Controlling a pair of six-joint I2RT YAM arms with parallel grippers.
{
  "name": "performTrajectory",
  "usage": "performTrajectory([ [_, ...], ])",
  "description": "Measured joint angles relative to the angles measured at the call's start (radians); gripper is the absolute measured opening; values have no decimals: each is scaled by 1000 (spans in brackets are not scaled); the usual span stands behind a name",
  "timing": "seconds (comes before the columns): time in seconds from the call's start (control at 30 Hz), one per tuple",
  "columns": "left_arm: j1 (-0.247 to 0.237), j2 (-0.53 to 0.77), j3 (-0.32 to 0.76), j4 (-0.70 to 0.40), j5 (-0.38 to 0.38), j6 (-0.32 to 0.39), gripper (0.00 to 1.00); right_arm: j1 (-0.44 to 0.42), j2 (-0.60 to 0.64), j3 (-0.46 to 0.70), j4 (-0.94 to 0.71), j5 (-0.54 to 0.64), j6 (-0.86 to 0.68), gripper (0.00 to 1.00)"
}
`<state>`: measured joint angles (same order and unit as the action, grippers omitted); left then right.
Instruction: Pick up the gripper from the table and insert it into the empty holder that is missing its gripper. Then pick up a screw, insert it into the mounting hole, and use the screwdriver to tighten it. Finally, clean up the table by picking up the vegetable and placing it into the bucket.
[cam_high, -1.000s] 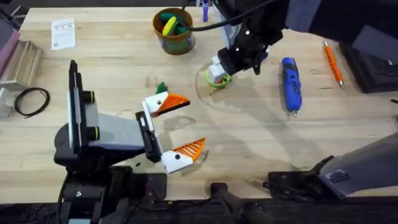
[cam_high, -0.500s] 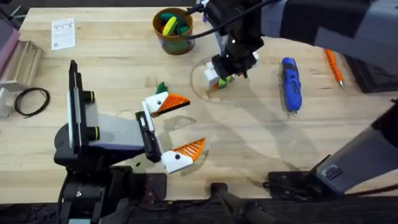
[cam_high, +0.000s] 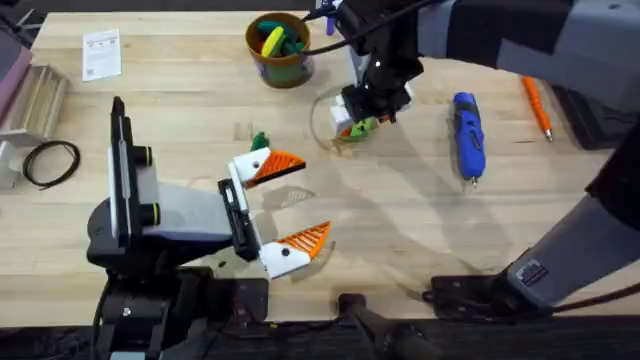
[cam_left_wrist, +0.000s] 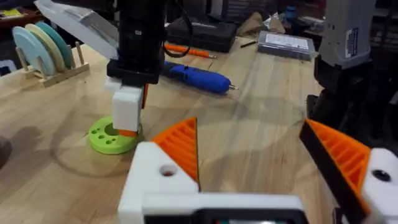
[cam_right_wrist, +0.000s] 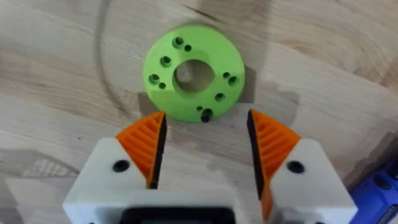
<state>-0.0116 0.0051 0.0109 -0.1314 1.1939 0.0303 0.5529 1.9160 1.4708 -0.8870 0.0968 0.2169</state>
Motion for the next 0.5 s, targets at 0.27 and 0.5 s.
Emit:
performTrajectory([
  [0.27, 0, 0, 0, 0, 0, 0, 985, 0, 6, 0, 5, -13, 0, 647],
  [0.5, 0, 0, 0, 0, 0, 0, 985, 0, 30, 0, 25, -16, 0, 570],
])
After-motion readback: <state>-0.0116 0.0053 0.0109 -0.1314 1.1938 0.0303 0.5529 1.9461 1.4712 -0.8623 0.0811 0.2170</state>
